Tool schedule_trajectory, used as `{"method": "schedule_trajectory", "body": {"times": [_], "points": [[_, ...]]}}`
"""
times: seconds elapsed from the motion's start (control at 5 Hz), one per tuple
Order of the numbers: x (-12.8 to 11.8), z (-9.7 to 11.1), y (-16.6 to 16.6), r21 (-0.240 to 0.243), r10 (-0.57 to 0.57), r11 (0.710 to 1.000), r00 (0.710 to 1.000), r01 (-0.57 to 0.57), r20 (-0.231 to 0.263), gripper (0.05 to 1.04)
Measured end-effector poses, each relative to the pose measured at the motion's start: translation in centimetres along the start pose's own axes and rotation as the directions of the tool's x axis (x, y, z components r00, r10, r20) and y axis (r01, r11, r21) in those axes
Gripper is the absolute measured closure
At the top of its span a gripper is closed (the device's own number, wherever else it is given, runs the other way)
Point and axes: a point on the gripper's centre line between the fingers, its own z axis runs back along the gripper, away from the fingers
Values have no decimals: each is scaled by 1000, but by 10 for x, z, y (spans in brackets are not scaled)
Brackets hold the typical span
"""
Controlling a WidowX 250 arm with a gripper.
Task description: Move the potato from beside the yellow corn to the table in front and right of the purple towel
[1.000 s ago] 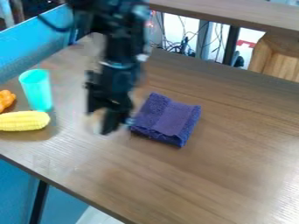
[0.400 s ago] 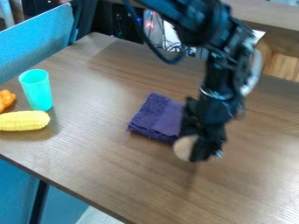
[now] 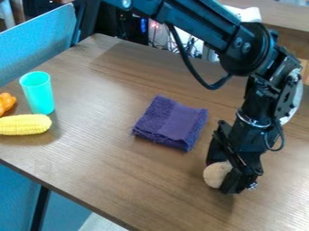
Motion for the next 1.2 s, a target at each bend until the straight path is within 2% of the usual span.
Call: {"method": "schedule_trajectory", "body": {"times": [0.2,0.4,0.6,0.8,1.0,1.2], "points": [[-14,3,-5,-16,36,999,998,-36,42,77],[-30,45,0,-36,111,994,974,-105,199,83],[-52,69,3,-113,173,983,919,-141,355,83],[-91,87,8,-157,262,964,861,-214,435,83],[-127,66,30,-127,396,918,855,-376,334,83],[-160,49,66,-102,516,855,816,-508,260,83]]}}
